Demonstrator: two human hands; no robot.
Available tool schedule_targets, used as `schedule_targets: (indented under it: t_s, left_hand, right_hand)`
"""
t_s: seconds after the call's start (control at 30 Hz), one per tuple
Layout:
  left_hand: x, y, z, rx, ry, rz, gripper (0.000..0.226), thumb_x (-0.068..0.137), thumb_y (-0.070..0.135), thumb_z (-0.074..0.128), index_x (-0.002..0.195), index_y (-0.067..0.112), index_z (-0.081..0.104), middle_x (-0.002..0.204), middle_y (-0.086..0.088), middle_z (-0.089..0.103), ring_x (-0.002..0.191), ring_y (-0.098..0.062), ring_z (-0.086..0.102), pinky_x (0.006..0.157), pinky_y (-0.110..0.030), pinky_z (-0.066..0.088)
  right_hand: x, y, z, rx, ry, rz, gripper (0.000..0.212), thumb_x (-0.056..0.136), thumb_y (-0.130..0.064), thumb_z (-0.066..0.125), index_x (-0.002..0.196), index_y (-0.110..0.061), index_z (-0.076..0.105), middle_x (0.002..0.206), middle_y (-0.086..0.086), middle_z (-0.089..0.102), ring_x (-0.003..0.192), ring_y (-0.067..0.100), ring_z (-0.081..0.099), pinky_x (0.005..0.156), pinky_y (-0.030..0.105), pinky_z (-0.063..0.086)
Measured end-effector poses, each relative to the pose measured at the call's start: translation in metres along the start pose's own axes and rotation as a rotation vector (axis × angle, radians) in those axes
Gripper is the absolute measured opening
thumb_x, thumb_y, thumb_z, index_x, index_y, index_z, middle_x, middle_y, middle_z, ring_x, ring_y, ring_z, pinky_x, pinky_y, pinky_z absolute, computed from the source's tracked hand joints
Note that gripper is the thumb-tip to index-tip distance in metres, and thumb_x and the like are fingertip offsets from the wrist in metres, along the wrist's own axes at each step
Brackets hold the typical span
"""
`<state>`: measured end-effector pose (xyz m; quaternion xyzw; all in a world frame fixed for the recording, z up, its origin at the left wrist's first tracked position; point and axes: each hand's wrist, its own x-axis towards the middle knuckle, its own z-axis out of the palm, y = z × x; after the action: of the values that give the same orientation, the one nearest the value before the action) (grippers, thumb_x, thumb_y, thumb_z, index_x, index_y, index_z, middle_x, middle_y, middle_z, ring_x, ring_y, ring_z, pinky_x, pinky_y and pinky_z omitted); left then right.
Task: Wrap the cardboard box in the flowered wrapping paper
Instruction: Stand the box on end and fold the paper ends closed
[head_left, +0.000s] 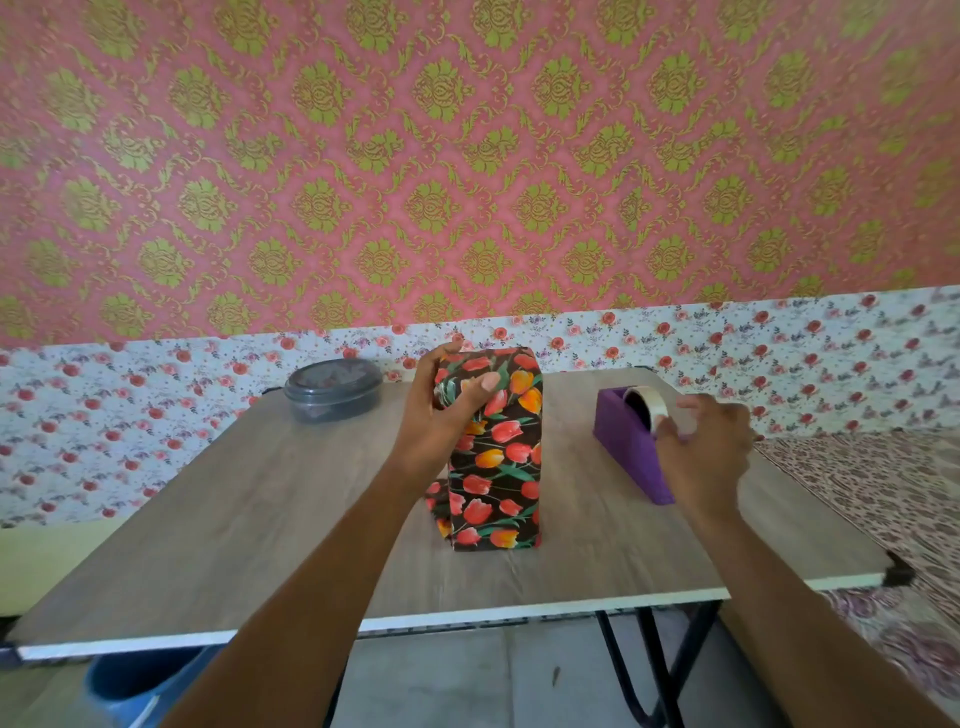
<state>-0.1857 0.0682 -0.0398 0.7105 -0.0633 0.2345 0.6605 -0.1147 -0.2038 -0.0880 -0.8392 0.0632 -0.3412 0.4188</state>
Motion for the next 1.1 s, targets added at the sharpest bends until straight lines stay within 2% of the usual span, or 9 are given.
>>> schedule_targets:
  t_s: [0.07, 0.17, 0.33, 0.47, 0.6, 0.73, 0.9, 1.0, 1.1]
  left_hand:
    - [0.0, -0.003, 0.002, 0.013, 0.026, -0.031, 0.099, 0.058, 0.079, 0.079, 0.141, 0.038, 0.045, 0.132, 0.004, 0.064, 0.119, -0.021, 0.065, 0.101, -0.048, 0.054]
    - [-0.001, -0.006, 0.003, 0.042, 0.056, -0.037, 0.104, 0.054, 0.086, 0.075, 0.141, 0.039, 0.044, 0.13, 0.005, 0.064, 0.113, -0.016, 0.068, 0.097, -0.043, 0.057]
    - [0.003, -0.009, 0.009, 0.026, 0.04, -0.039, 0.093, 0.064, 0.08, 0.075, 0.141, 0.036, 0.047, 0.127, 0.004, 0.069, 0.11, -0.015, 0.07, 0.098, -0.046, 0.057]
    - [0.005, -0.01, 0.006, 0.046, 0.039, -0.058, 0.102, 0.063, 0.081, 0.075, 0.147, 0.033, 0.041, 0.13, 0.002, 0.067, 0.113, -0.016, 0.069, 0.098, -0.044, 0.057]
    - [0.004, -0.009, 0.008, 0.034, 0.038, -0.042, 0.095, 0.06, 0.083, 0.075, 0.138, 0.036, 0.048, 0.113, 0.012, 0.074, 0.099, -0.007, 0.073, 0.078, -0.025, 0.061]
    - [0.006, -0.009, 0.009, 0.033, 0.037, -0.037, 0.095, 0.063, 0.081, 0.074, 0.141, 0.036, 0.045, 0.119, 0.009, 0.071, 0.102, -0.007, 0.073, 0.08, -0.025, 0.06]
    - [0.007, -0.014, 0.008, 0.022, 0.033, -0.025, 0.089, 0.064, 0.081, 0.074, 0.138, 0.038, 0.047, 0.118, 0.009, 0.072, 0.102, -0.009, 0.073, 0.083, -0.03, 0.061]
    - [0.007, -0.015, 0.009, 0.023, 0.041, -0.035, 0.098, 0.064, 0.082, 0.073, 0.145, 0.036, 0.041, 0.128, 0.004, 0.067, 0.108, -0.012, 0.071, 0.091, -0.037, 0.059]
    - [0.007, -0.015, 0.008, 0.021, 0.043, -0.027, 0.098, 0.063, 0.082, 0.073, 0.144, 0.036, 0.041, 0.123, 0.006, 0.069, 0.101, -0.008, 0.073, 0.084, -0.03, 0.061]
  right_hand:
    - [0.006, 0.009, -0.005, -0.05, 0.044, 0.135, 0.036, 0.089, -0.032, 0.074, 0.118, -0.013, 0.063, 0.134, 0.023, 0.044, 0.123, 0.047, 0.043, 0.097, 0.057, 0.043]
    - [0.022, 0.018, -0.004, -0.102, -0.214, 0.308, 0.051, 0.091, -0.05, 0.066, 0.124, -0.012, 0.059, 0.136, 0.024, 0.045, 0.133, 0.042, 0.032, 0.103, 0.049, 0.035]
    - [0.055, 0.018, 0.0, -0.079, -0.454, 0.378, 0.055, 0.087, -0.051, 0.069, 0.115, -0.006, 0.055, 0.131, 0.022, 0.052, 0.125, 0.039, 0.043, 0.096, 0.044, 0.041]
    - [0.068, 0.014, -0.001, -0.152, -0.6, 0.399, 0.069, 0.083, -0.053, 0.078, 0.128, -0.003, 0.059, 0.139, 0.02, 0.054, 0.129, 0.038, 0.047, 0.108, 0.048, 0.042]
    - [0.062, 0.013, 0.001, -0.043, -0.578, 0.412, 0.071, 0.075, -0.026, 0.091, 0.128, 0.005, 0.055, 0.126, 0.021, 0.061, 0.114, 0.038, 0.06, 0.089, 0.044, 0.054]
    - [0.052, 0.009, 0.005, 0.065, -0.566, 0.469, 0.062, 0.074, -0.025, 0.092, 0.115, 0.004, 0.057, 0.112, 0.018, 0.063, 0.095, 0.032, 0.062, 0.061, 0.033, 0.046]
    - [0.049, 0.013, 0.008, 0.232, -0.467, 0.55, 0.048, 0.078, -0.019, 0.089, 0.105, -0.003, 0.052, 0.094, 0.015, 0.063, 0.098, 0.038, 0.067, 0.09, 0.05, 0.058]
    - [0.05, 0.011, 0.009, 0.141, -0.462, 0.527, 0.064, 0.079, -0.019, 0.089, 0.128, 0.001, 0.051, 0.117, 0.02, 0.06, 0.106, 0.039, 0.064, 0.083, 0.044, 0.057]
    - [0.047, 0.007, 0.015, 0.038, -0.397, 0.446, 0.055, 0.081, -0.019, 0.086, 0.122, 0.002, 0.055, 0.133, 0.023, 0.054, 0.112, 0.041, 0.061, 0.083, 0.041, 0.056]
